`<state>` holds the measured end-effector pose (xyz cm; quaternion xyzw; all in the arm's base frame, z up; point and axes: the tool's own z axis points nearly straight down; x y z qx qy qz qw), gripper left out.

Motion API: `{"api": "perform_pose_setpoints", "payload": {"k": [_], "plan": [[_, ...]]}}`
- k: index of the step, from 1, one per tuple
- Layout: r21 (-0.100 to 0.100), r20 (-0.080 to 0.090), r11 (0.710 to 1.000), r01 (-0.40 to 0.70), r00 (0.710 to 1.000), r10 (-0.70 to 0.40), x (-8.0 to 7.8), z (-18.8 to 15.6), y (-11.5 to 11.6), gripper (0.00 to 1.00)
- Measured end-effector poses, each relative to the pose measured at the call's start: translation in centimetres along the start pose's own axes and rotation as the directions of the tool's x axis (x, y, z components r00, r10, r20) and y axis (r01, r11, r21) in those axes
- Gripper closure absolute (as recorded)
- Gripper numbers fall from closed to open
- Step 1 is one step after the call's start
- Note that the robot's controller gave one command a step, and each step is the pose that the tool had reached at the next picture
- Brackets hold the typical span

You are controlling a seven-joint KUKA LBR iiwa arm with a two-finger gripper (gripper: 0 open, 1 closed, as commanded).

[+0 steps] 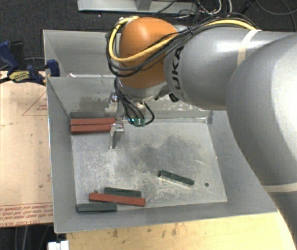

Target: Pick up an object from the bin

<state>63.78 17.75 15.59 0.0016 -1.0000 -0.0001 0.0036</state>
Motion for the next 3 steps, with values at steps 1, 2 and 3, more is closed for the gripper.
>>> {"api": "perform_pose_setpoints", "payload": {"k": [1, 2, 3], "plan": [[-0.001, 0.008, 1.000, -0.003, 1.000, 0.003, -0.2, -0.5, -0.1, 0.00], [-0.009, 0.037, 1.000, 0.012, 0.999, -0.012, -2.7, 6.9, -0.2, 1.00], [-0.009, 0.037, 1.000, 0.012, 0.999, -0.012, -2.7, 6.9, -0.2, 1.00]]}}
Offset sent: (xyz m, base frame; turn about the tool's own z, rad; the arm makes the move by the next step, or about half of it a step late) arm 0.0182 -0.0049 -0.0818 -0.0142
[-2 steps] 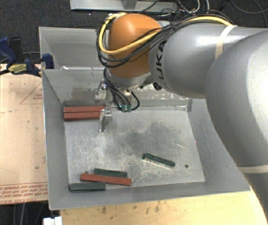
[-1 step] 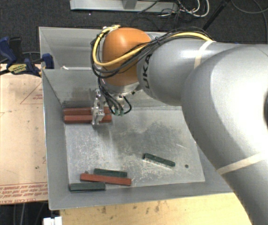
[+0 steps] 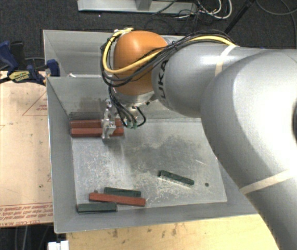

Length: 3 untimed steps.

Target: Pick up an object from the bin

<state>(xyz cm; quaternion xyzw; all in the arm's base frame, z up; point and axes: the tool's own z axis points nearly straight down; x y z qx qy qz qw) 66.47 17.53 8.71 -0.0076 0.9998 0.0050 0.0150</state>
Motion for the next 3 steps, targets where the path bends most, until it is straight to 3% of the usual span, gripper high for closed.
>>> {"api": "perform_pose_setpoints", "payload": {"k": [1, 2, 3], "plan": [[0.008, -0.027, 1.000, 0.021, 0.999, -0.021, 0.4, -11.2, -2.0, 1.00], [0.008, -0.027, 1.000, 0.021, 0.999, -0.021, 0.4, -11.2, -2.0, 1.00], [0.005, -0.037, 0.988, 0.156, 0.987, -0.156, 1.2, -13.6, -1.9, 1.00]]}}
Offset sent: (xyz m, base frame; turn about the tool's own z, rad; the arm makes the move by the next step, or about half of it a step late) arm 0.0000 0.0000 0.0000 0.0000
